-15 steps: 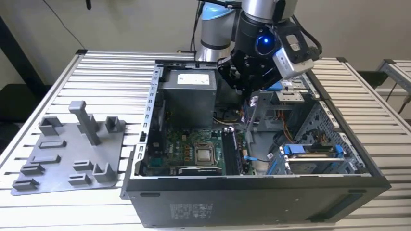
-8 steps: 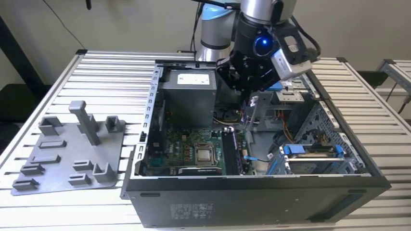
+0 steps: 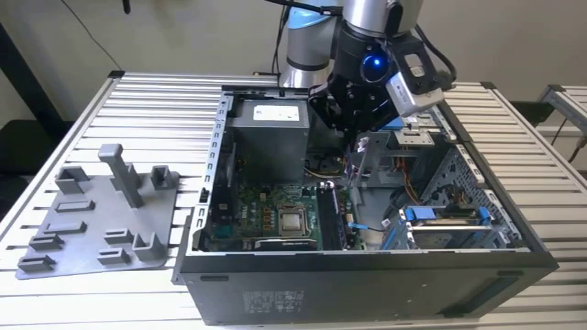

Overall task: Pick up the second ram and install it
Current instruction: 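Insert the second ram into the second slot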

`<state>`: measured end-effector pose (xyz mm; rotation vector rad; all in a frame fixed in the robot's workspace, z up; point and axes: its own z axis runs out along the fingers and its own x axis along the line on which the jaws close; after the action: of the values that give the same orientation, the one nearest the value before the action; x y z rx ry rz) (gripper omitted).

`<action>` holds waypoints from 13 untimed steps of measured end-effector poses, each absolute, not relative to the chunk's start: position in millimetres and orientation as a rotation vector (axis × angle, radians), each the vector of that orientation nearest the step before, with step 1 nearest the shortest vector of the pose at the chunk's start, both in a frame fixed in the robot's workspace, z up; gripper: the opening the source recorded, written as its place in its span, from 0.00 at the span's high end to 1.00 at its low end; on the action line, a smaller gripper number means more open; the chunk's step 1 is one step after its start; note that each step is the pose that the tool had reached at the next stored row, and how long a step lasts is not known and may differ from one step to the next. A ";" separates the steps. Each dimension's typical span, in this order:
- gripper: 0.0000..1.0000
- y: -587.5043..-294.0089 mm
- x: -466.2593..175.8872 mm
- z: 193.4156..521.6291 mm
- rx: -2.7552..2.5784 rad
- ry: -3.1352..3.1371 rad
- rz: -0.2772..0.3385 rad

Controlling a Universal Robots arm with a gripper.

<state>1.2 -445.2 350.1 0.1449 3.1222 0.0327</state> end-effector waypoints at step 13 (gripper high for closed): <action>0.86 -444.5 1.3 343.4 0.145 3.118 0.029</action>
<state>1.3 -444.5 343.4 0.1446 3.1177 0.0292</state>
